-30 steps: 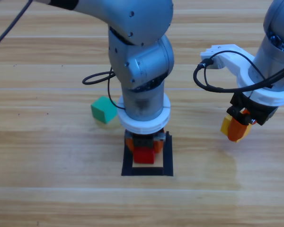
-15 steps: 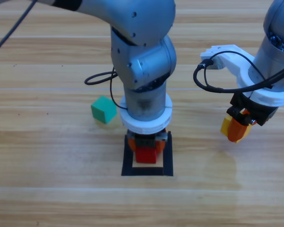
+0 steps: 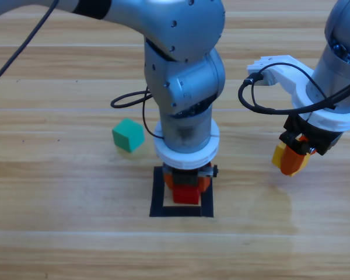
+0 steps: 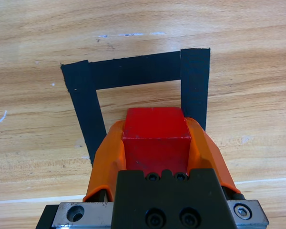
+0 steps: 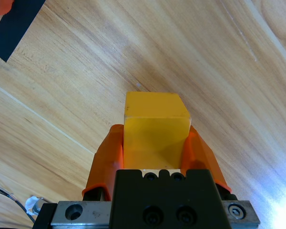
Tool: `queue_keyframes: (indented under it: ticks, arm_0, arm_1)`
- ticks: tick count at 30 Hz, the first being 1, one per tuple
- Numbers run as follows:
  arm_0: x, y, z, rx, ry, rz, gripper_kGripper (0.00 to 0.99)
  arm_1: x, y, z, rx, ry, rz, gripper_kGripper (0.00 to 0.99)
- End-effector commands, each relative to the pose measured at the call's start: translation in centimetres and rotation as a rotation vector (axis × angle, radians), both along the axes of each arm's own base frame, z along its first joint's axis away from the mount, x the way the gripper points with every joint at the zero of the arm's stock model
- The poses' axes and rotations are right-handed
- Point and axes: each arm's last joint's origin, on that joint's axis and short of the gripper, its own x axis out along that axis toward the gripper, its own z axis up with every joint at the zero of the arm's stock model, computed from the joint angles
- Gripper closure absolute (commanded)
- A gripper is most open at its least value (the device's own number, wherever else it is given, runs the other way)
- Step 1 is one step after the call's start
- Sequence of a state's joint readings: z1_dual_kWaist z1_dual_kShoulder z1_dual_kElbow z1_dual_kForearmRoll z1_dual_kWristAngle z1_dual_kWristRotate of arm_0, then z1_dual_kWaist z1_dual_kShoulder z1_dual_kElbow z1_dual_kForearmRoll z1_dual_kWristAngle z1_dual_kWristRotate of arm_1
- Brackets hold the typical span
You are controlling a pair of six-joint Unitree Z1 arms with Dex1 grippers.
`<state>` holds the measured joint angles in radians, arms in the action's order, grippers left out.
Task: Stack the blocks in the rectangular block: red at the bottom, yellow in the middle, green on top
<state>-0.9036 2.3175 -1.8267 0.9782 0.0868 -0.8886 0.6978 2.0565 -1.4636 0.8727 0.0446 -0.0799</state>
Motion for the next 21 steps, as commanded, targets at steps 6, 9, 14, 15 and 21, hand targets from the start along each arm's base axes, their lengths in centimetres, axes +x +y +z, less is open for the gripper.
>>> queue_keyframes:
  ticks: [6, 9, 14, 15, 21]
  arm_0:
    - [-1.0, -0.4, -2.7, 0.074, 0.032, -0.007, 0.0]
    - [-1.3, 0.1, -2.1, 0.079, 0.025, -0.002, 0.0]
    - [-1.9, 1.4, 0.9, 0.055, -0.018, 0.001, 0.0]
    - [-1.8, 1.7, 1.2, 0.053, -0.022, 0.004, 0.0]
    - [-1.2, 4.2, 4.5, 0.012, -0.063, 0.04, 0.0]
  arm_1:
    - [0.5, -0.2, -2.5, -0.014, 0.062, -0.027, 0.982]
    - [0.6, -0.2, -2.6, -0.014, 0.064, -0.027, 0.982]
    - [0.5, -0.3, -1.6, -0.004, 0.042, -0.075, 0.984]
    - [0.4, -0.4, -1.3, -0.002, 0.034, -0.087, 0.984]
    - [0.2, -0.8, 0.1, 0.003, -0.001, -0.186, 0.99]
